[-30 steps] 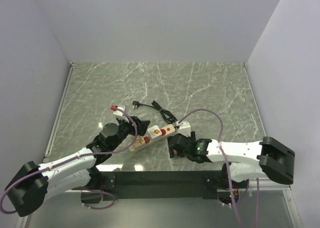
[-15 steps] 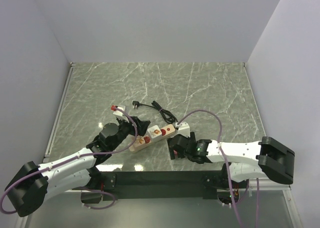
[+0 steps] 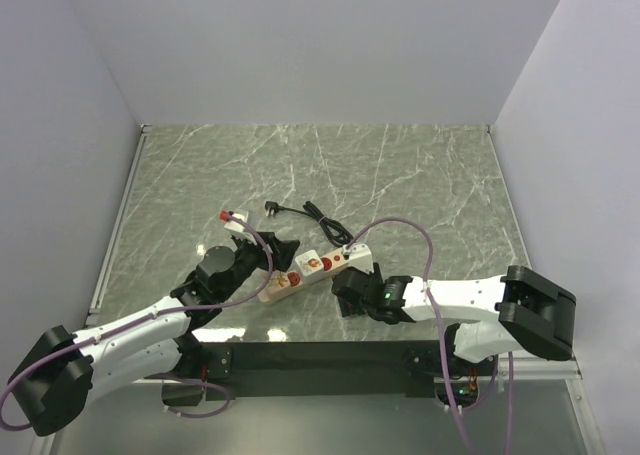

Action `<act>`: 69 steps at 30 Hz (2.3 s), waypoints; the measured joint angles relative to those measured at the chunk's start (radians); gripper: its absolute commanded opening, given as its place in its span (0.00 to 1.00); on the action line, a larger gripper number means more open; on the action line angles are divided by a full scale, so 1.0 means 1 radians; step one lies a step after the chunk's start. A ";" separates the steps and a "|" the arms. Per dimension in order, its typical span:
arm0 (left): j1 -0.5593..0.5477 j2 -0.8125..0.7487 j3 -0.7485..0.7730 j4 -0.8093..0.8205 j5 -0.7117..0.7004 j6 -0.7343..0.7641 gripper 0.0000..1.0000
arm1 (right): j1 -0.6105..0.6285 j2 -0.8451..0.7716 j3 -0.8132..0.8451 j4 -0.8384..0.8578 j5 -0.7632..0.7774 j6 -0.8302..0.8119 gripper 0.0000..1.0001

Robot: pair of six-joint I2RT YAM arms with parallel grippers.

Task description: Insert the plug

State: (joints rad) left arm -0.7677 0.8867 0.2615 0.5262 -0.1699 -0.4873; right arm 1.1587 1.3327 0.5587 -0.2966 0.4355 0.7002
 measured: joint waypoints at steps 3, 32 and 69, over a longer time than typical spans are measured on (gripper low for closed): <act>0.000 0.000 0.000 -0.003 0.003 0.000 0.85 | 0.000 0.000 0.003 -0.003 -0.007 -0.003 0.54; 0.001 0.080 -0.014 0.227 0.605 -0.159 0.80 | 0.130 -0.370 0.031 0.019 0.153 -0.226 0.00; -0.037 0.275 -0.001 0.425 0.666 -0.241 0.09 | 0.231 -0.359 0.015 0.249 0.163 -0.410 0.00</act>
State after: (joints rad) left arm -0.8043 1.1614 0.2604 0.9512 0.4957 -0.7280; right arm 1.3899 0.9733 0.5739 -0.0475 0.5987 0.2901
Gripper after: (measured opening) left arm 0.294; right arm 0.645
